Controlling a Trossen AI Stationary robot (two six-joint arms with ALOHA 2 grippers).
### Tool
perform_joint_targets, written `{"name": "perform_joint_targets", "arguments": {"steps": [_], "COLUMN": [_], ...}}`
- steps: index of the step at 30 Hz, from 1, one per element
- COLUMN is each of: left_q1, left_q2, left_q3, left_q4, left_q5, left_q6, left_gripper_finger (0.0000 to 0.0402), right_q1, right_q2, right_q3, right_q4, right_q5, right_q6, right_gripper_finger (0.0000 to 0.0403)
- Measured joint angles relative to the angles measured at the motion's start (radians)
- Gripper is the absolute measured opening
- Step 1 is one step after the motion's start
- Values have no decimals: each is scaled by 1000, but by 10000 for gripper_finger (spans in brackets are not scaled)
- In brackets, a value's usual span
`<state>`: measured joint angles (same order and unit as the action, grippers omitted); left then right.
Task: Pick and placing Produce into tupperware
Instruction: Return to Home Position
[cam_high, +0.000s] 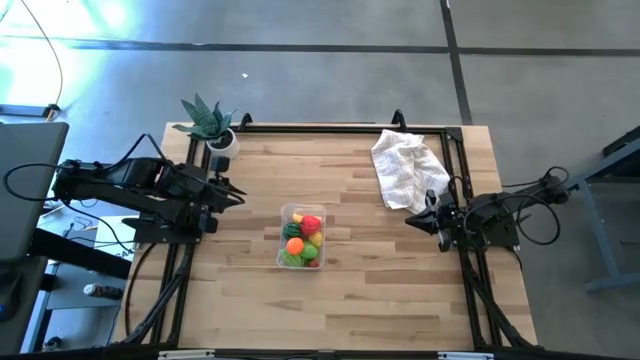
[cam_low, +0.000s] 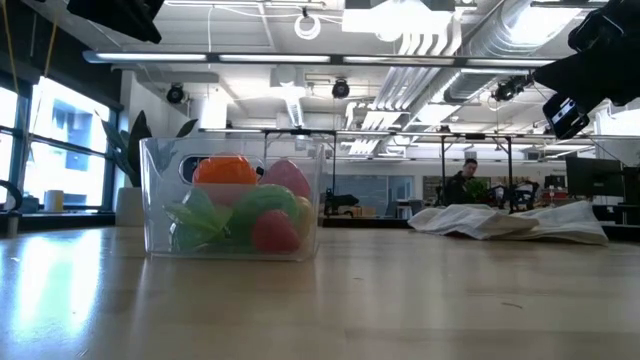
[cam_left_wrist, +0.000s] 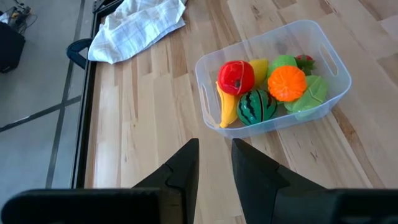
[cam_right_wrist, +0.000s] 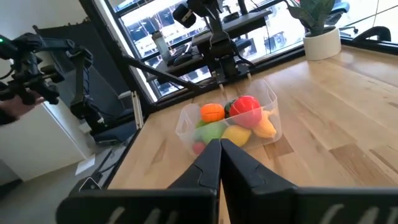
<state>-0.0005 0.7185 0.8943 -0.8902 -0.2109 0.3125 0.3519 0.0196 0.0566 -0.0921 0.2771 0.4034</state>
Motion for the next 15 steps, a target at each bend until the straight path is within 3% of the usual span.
{"name": "perform_joint_targets", "arguments": {"steps": [8,15], "left_q1": [0,0], "left_q2": [0,0], "left_q3": [0,0], "left_q4": [27,208], "left_q5": [0,-5], "left_q6": [0,4], "left_gripper_finger": [85,85], "right_q1": [0,0], "right_q2": [0,0], "right_q3": [0,0], "right_q4": [0,-1], "right_q5": [0,0], "right_q6": [-1,-1], "right_gripper_finger": [0,0]}}
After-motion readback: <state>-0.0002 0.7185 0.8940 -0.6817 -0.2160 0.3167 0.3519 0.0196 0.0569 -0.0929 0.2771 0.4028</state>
